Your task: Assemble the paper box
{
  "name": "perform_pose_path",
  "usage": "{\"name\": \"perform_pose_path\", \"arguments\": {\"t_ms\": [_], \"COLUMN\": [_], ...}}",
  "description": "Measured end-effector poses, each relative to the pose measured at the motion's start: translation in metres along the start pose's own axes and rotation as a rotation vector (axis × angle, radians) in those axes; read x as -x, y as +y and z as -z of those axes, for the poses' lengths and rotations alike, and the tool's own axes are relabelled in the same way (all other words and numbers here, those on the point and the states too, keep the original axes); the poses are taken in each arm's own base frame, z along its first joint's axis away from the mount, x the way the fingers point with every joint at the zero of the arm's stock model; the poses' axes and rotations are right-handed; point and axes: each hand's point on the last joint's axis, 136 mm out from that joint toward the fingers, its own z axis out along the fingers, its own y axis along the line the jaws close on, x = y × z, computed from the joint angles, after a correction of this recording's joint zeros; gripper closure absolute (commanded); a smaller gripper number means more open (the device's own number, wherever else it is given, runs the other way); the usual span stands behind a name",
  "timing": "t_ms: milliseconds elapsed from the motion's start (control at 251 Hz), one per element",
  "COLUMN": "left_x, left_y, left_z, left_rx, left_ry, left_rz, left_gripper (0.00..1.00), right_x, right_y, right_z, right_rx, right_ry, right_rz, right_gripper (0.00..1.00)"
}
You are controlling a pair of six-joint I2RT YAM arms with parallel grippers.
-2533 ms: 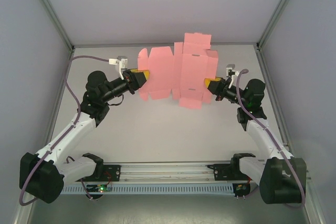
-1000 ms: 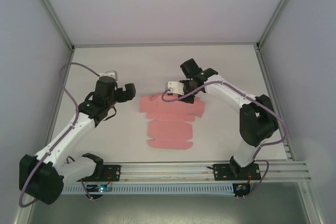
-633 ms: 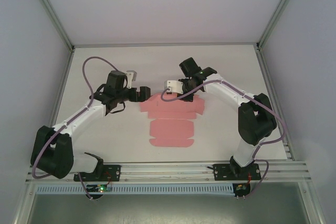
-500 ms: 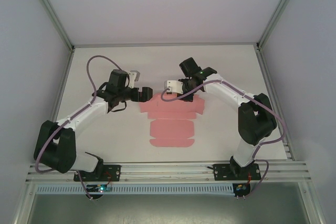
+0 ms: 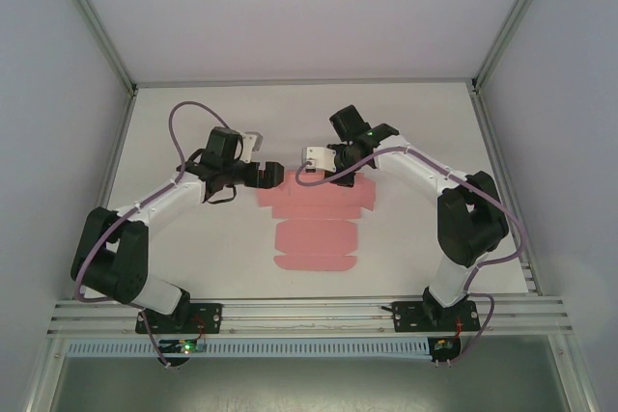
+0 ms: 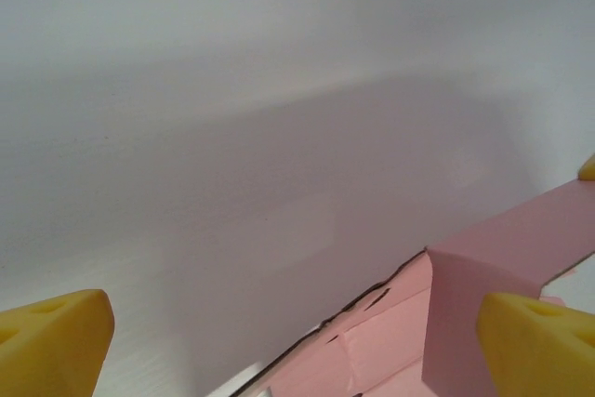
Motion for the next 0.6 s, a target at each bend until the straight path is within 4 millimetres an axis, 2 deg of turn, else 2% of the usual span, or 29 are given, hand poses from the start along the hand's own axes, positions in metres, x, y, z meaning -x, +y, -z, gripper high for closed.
{"name": "perform_pose_path", "arguments": {"t_ms": [323, 471, 603], "left_x": [-0.001, 0.005, 0.003], "left_y": [-0.006, -0.006, -0.008], "left_z": [-0.016, -0.018, -0.026], "left_rx": [-0.076, -0.042, 0.001], "left_ry": [0.015, -0.018, -0.067], "left_rz": [-0.006, -0.031, -0.088], "left_gripper": [0.00, 0.00, 0.00], "right_x": [-0.006, -0.006, -0.014], "right_y": [0.006, 0.009, 0.011], "right_z": [-0.008, -0.010, -0.012], "right_rx": [0.022, 0.025, 0.038], "right_ry": [-0.024, -0.045, -0.049], "right_rz": [-0.038, -0.049, -0.072], "right_gripper": [0.97, 0.97, 0.98]}}
